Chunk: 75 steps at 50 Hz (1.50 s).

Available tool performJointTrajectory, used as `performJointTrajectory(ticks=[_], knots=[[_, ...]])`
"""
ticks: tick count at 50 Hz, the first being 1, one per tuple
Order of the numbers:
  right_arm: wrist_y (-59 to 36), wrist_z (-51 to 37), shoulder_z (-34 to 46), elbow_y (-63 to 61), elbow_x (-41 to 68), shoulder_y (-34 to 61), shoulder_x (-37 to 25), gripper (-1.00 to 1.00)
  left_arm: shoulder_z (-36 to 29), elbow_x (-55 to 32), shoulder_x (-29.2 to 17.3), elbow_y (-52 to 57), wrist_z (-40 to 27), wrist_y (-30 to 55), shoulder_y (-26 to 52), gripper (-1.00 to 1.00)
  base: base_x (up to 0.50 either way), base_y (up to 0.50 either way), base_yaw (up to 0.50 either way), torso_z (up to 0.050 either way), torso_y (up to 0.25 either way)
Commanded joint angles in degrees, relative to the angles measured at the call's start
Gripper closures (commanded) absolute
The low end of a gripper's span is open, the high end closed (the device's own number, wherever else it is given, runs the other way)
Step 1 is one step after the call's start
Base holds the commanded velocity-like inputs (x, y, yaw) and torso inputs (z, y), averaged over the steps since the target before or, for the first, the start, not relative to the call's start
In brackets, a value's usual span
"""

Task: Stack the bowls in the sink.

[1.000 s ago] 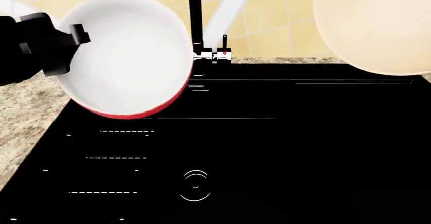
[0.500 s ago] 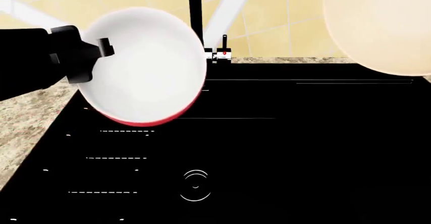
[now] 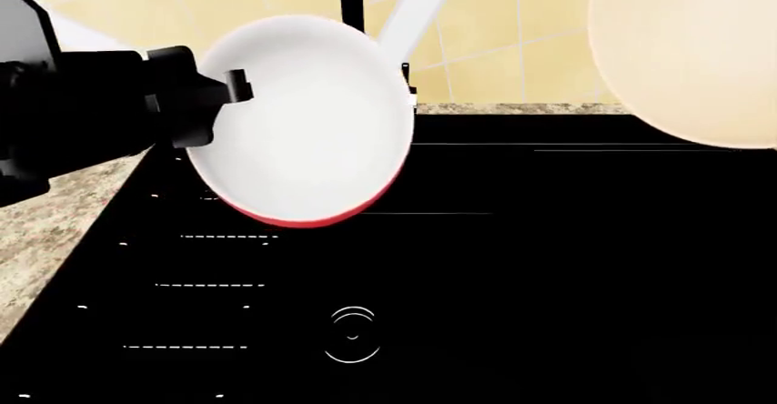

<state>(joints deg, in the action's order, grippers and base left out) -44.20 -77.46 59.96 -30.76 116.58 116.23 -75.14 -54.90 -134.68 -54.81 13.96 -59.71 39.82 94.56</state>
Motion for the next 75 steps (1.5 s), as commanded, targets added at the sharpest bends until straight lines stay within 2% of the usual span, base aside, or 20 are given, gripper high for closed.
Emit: performJointTrajectory(ticks=[1,45,75], knots=[[0.20,0.36,-0.63,0.05,-0.88,-0.09,-0.24,1.00,0.56,1.05,2.24,-0.83,0.56,-1.26,0.46,1.00,0.00,0.00,0.00,0.000,0.000],[1.74,1.43,-1.59,-1.28,-1.80,-2.91,-2.51,1.00,-1.52,2.62,11.40,-0.77,2.67,-1.69,-0.68,1.00,0.00,0.00,0.00,0.000,0.001],[2.82,2.19,-2.09,-1.91,-2.78,-4.82,-3.67,1.00,-2.58,5.39,14.32,-0.34,5.23,-6.42,-8.01,1.00,0.00,0.00,0.00,0.000,0.001]])
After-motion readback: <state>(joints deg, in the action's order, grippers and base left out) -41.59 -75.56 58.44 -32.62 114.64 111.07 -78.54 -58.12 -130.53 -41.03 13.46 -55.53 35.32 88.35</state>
